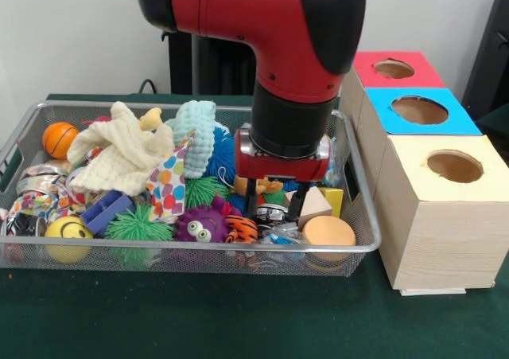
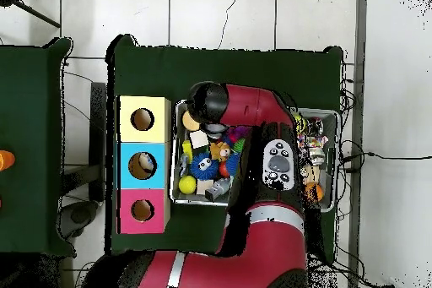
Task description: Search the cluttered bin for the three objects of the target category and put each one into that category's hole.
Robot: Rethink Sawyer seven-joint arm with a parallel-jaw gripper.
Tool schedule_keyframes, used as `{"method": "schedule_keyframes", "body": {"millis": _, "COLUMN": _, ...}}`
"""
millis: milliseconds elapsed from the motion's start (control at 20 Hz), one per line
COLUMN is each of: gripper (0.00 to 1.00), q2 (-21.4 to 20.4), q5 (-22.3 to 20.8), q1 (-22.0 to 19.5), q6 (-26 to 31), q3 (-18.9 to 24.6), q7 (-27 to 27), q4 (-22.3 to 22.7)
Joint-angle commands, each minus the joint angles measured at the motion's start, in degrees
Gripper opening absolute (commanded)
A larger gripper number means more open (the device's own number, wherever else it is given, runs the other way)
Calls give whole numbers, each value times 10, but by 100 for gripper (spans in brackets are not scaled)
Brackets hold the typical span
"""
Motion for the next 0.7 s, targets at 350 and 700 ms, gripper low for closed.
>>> {"method": "schedule_keyframes", "body": {"millis": 350, "gripper": 100, "q2": 17, "q5": 16, "q1": 26, "q6": 27, "q3": 29, "q7": 96, "q4": 3}}
{"method": "schedule_keyframes", "body": {"millis": 700, "gripper": 100, "q2": 59, "q5": 19, "q1": 5, "q6": 39, "q3": 49, "q7": 56, "q4": -47}}
